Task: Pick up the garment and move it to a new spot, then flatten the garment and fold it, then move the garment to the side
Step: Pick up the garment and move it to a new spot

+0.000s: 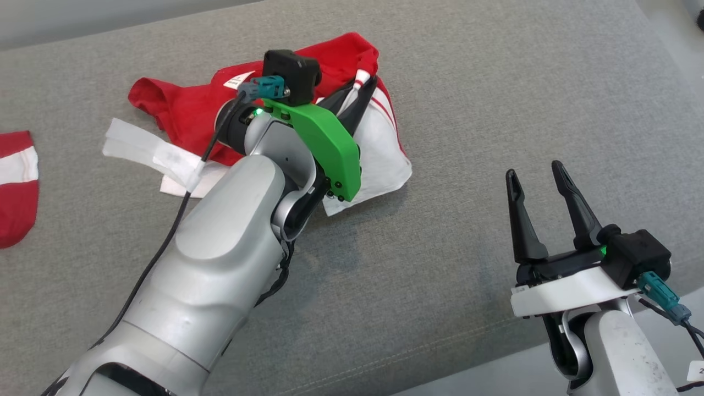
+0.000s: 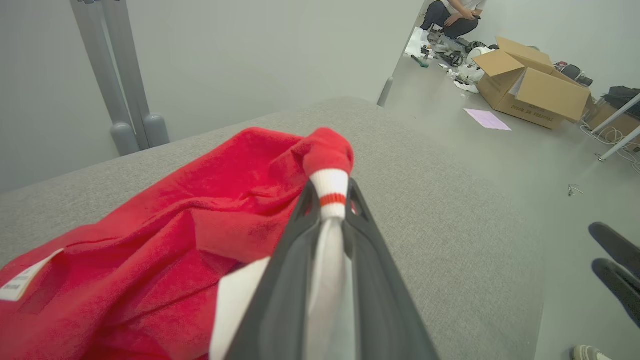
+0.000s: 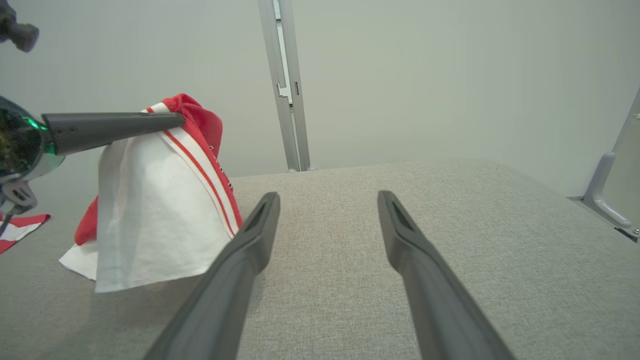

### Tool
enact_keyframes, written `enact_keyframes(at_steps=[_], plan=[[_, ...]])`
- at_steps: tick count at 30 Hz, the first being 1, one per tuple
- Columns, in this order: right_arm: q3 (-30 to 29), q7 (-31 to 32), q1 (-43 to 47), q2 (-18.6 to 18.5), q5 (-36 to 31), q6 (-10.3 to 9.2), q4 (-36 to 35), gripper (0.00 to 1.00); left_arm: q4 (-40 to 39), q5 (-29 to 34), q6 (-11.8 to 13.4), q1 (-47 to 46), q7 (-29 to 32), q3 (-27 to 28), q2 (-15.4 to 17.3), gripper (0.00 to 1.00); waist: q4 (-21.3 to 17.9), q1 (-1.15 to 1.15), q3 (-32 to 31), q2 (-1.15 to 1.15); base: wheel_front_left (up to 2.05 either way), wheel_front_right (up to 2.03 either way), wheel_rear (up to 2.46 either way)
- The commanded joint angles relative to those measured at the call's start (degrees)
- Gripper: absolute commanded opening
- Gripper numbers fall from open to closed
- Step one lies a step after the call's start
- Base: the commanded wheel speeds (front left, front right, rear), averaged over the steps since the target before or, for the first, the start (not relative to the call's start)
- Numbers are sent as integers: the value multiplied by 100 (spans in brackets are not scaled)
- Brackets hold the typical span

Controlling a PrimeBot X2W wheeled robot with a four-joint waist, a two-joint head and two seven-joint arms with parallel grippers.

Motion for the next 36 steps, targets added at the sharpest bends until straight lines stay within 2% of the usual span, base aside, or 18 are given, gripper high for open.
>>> enact_keyframes(at_steps=[1,4,9,13,14,15,16,17,23,29,36], plan=[[17,-21,-50,-17,36,0,-23,100,99,-10,-14,44,-72,-59,-3,0,-281,0,140,0,0,0,0],[105,-21,-65,-17,89,0,-34,100,378,-270,-3,-18,-307,-405,-12,0,-476,0,230,0,0,0,0],[234,-21,-105,-16,151,0,-36,100,858,-452,169,-214,-486,-1149,-2,0,-702,0,336,0,0,0,0],[324,-20,-163,-17,203,0,-34,100,1148,-710,341,-369,-760,-1447,-5,0,-851,0,369,0,0,0,0],[334,-21,-163,-17,216,0,-36,100,1170,-786,381,-400,-851,-1494,-6,11,-868,0,372,0,0,0,0],[344,-20,-163,-16,228,0,-38,100,1186,-883,421,-427,-928,-1548,-5,38,-882,0,373,0,0,0,0],[353,-21,-162,-16,237,0,-37,100,1196,-938,439,-461,-1007,-1635,-6,86,-891,0,372,0,0,0,0],[360,-20,-160,-17,244,0,-33,100,1212,-994,476,-499,-1083,-1710,-6,100,-894,0,369,0,0,0,0],[284,-21,-63,-18,164,0,-7,100,1185,-1380,477,-607,-1292,-2175,-4,100,-711,0,285,0,0,0,0],[58,-21,63,-19,-84,0,27,100,1045,-1694,406,-541,-1687,-2508,-7,100,-189,0,44,0,0,0,0],[-122,-21,244,-19,-295,0,11,100,1160,-1824,461,-141,-1954,-2369,-5,100,400,0,-228,0,0,0,0]])
